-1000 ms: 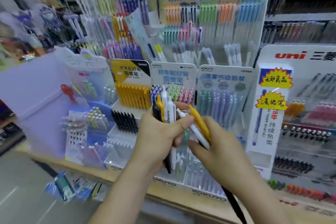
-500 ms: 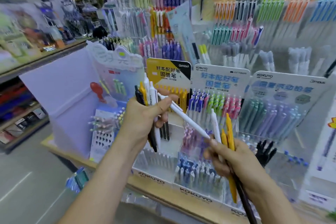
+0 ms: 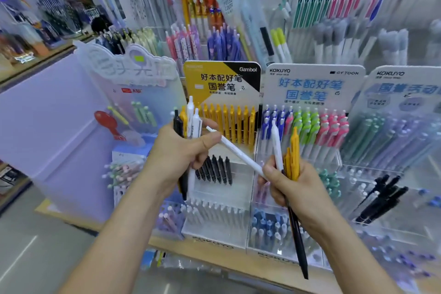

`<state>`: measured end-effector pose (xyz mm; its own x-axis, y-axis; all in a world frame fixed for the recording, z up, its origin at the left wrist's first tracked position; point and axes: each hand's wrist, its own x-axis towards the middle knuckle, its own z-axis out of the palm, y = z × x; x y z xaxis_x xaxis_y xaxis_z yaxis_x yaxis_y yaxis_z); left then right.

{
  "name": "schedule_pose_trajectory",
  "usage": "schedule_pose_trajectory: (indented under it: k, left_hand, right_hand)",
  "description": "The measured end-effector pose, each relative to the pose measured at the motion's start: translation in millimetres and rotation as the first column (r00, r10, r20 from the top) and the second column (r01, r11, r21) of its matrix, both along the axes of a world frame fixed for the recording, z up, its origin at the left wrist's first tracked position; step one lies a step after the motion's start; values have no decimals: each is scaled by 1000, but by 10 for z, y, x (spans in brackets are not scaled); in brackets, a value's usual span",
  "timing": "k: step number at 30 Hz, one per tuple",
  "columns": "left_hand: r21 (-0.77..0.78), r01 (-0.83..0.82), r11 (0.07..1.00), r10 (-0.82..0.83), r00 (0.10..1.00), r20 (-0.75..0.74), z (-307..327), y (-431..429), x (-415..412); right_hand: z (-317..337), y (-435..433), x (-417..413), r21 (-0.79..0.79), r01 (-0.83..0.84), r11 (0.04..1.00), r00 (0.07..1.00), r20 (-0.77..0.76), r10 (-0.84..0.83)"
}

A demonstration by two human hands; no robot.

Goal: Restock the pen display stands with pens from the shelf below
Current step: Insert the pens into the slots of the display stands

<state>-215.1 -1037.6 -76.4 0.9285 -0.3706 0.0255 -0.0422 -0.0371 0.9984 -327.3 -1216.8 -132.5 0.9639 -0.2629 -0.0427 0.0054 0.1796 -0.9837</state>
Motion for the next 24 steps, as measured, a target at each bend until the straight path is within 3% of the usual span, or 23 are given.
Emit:
schedule_pose_trajectory:
  k: [3,6,12,18,22,24]
  left_hand:
    - [-56,49,997,-52,998,-41,-81,89,146]
    - [-6,131,991,-131,991,-3,-181,219,239]
    - [100,315,944,-317,948,7,-226,546,360]
    - [205,419,885,-439,897,60,-281,712,352]
    - [409,387,826,-478,867,145,-496,788,416]
    - [586,350,731,-544,817,191,-662,807,449]
  right_hand:
    - [-109,124,51,-66,90,994,995,-40,-93]
    - [-219,329,53,-102,182,978,979,-77,-190]
    - [-428,910,-8,-36,382,924,913,-138,-383]
    - [-562,1214,-130,5,459,888,871,-198,-449]
    - [-745,1208,-254,-94,645,759,723,-249,-645]
    - [-792,1172,-355,-125,708,695,652,-264,-711]
